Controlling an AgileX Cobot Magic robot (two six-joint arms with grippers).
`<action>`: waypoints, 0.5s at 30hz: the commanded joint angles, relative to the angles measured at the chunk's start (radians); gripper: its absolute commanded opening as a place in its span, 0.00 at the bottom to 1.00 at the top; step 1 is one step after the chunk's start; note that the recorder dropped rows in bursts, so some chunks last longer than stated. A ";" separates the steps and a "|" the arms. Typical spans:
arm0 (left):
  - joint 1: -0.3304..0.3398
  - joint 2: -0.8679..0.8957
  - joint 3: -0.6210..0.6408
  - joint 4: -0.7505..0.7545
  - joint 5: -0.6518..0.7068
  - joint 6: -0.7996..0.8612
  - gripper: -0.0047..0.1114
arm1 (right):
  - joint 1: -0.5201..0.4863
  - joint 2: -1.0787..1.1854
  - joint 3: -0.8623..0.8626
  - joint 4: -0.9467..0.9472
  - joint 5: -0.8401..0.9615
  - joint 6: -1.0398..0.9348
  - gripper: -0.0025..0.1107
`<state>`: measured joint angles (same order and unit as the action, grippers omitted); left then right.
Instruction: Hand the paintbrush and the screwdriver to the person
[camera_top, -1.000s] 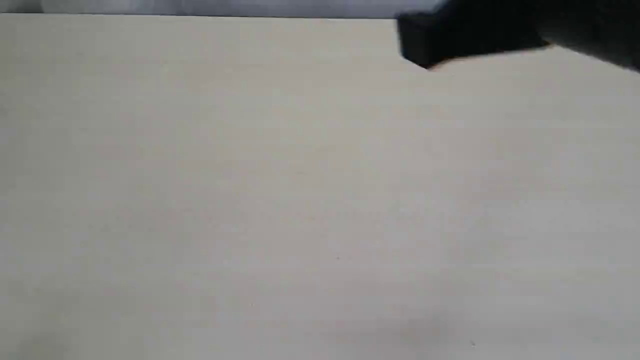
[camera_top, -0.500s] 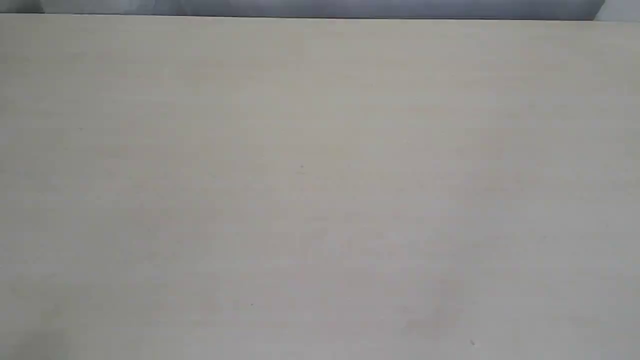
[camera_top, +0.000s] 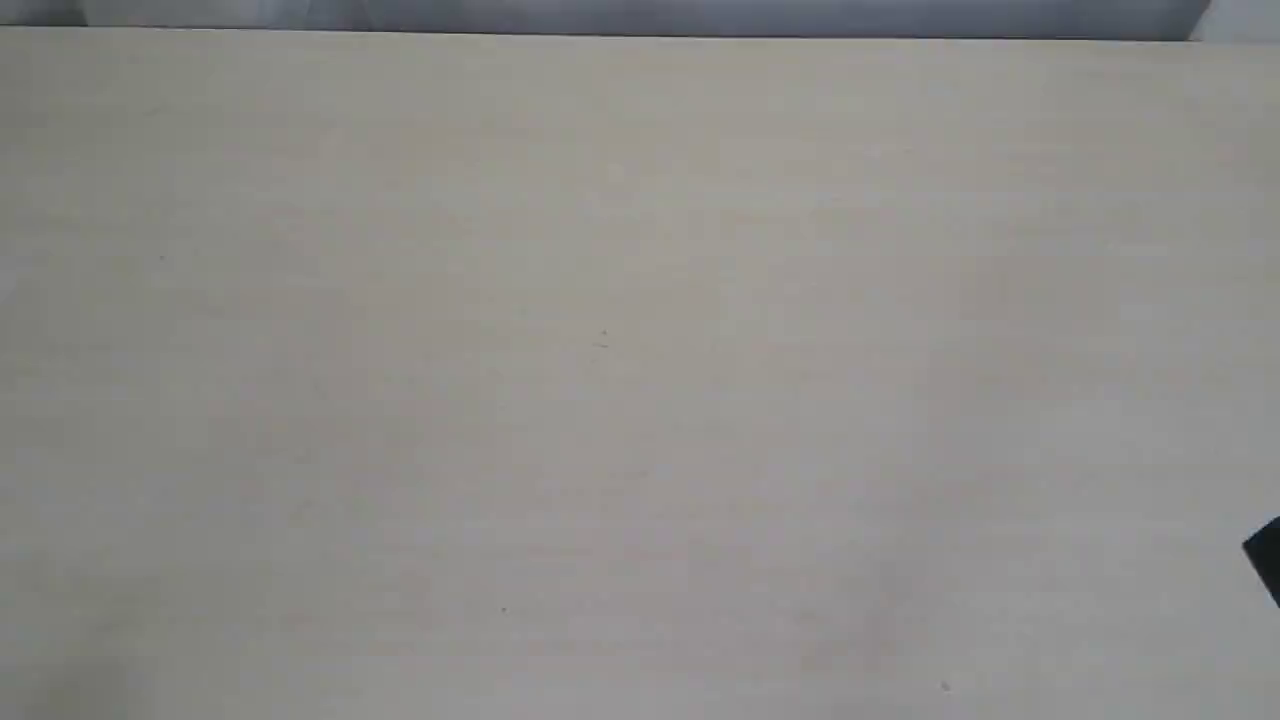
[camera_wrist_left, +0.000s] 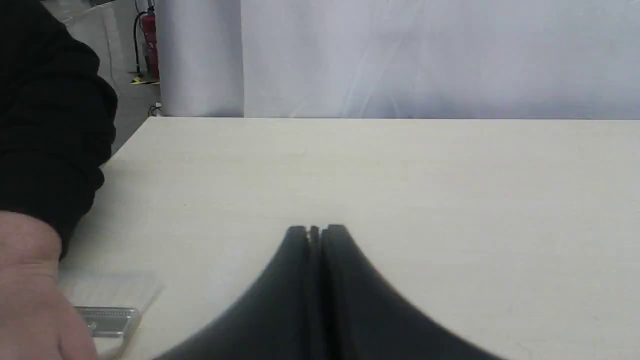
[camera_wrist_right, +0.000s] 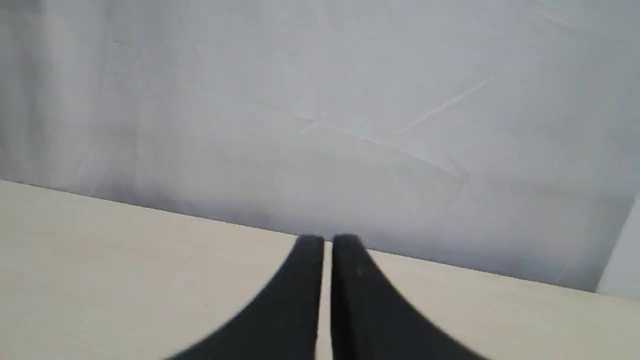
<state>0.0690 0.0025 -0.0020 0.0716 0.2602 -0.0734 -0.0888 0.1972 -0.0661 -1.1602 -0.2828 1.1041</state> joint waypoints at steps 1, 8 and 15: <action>-0.006 -0.002 0.002 -0.004 -0.008 -0.002 0.04 | -0.075 -0.058 0.064 -0.007 -0.041 -0.013 0.06; -0.006 -0.002 0.002 -0.002 -0.010 -0.002 0.04 | -0.083 -0.083 0.066 -0.007 0.034 0.010 0.06; -0.006 -0.002 0.002 -0.002 -0.010 -0.002 0.04 | -0.083 -0.083 0.066 -0.007 0.073 0.017 0.06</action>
<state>0.0690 0.0025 -0.0020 0.0716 0.2602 -0.0734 -0.1654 0.1207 -0.0038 -1.1637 -0.2232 1.1150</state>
